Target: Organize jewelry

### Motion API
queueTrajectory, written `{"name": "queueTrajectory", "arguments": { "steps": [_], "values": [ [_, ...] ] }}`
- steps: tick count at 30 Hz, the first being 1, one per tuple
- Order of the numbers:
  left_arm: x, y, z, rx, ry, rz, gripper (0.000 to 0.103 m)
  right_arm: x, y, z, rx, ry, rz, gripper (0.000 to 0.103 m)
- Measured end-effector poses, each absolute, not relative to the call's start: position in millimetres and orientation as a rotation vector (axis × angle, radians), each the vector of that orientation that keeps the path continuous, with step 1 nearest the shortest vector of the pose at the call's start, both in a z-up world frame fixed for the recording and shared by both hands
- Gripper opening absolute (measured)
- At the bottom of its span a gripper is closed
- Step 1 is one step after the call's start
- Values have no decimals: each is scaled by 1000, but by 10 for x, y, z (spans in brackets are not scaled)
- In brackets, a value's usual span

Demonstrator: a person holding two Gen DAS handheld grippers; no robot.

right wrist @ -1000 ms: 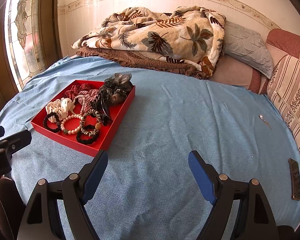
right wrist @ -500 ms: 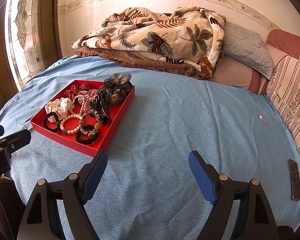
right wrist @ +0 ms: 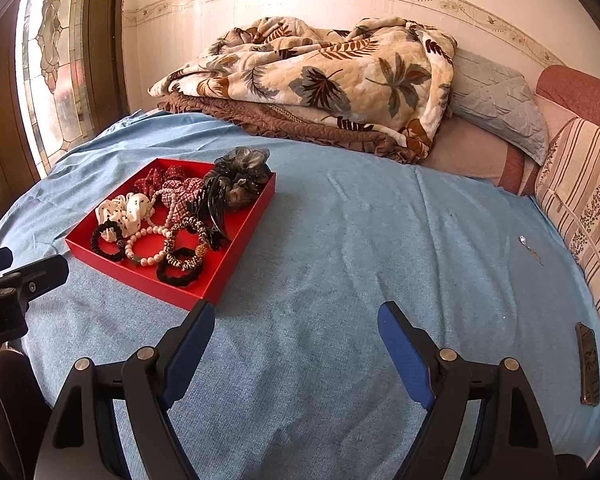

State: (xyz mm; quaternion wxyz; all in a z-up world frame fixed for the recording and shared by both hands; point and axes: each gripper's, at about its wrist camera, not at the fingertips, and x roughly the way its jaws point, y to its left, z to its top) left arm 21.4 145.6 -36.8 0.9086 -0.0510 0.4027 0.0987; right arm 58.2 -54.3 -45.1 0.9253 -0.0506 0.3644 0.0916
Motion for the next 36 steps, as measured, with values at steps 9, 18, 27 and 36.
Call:
{"name": "queueTrajectory", "arguments": {
  "steps": [9, 18, 27, 36],
  "values": [
    [209, 1470, -345, -109, 833, 206, 103, 578, -535, -443, -106, 744, 189, 88],
    [211, 1479, -347, -110, 833, 205, 103, 533, -483, -462, -120, 744, 211, 88],
    [209, 1551, -331, -125, 836, 219, 103, 531, -479, -457, -129, 757, 220, 88],
    [160, 1492, -277, -103, 827, 226, 103, 486, -618, -465, -101, 757, 193, 90]
  ]
}}
